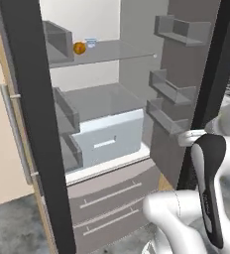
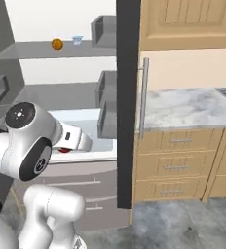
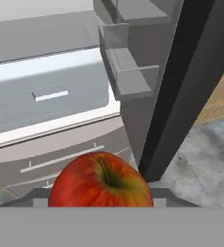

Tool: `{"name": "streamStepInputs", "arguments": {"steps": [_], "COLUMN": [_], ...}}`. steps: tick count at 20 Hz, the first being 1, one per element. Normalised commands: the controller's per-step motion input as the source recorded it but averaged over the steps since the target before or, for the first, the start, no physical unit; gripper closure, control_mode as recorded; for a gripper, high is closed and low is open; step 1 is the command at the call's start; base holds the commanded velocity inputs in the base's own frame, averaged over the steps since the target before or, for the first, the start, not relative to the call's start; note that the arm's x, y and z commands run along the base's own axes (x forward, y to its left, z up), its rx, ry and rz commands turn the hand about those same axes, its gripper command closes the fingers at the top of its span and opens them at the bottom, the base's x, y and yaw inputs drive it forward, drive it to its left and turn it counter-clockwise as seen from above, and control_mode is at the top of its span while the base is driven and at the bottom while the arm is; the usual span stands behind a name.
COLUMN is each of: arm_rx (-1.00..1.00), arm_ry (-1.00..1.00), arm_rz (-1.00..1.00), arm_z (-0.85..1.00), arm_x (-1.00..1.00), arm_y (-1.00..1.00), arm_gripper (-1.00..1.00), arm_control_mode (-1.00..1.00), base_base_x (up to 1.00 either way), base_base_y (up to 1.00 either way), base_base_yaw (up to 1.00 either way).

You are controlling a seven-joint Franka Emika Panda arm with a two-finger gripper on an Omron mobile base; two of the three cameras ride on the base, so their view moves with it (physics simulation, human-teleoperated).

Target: Pick up the apple and orange from the fridge and place one fruit on each plate on the dining counter.

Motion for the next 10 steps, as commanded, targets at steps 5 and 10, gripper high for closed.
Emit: {"name": "streamStepInputs", "arguments": {"steps": [5, 10], "arm_rx": [0.0, 0.0], "arm_ry": [0.0, 0.0], "arm_rz": [0.0, 0.0], "arm_z": [0.0, 0.0], "arm_x": [0.0, 0.0], "arm_y": [0.0, 0.0], "arm_gripper": [1.0, 1.0], "arm_control_mode": [1.0, 1.0], "base_base_x": [0.0, 0.0], "base_base_y": [0.0, 0.0], "base_base_yaw": [-0.98, -0.99]}}
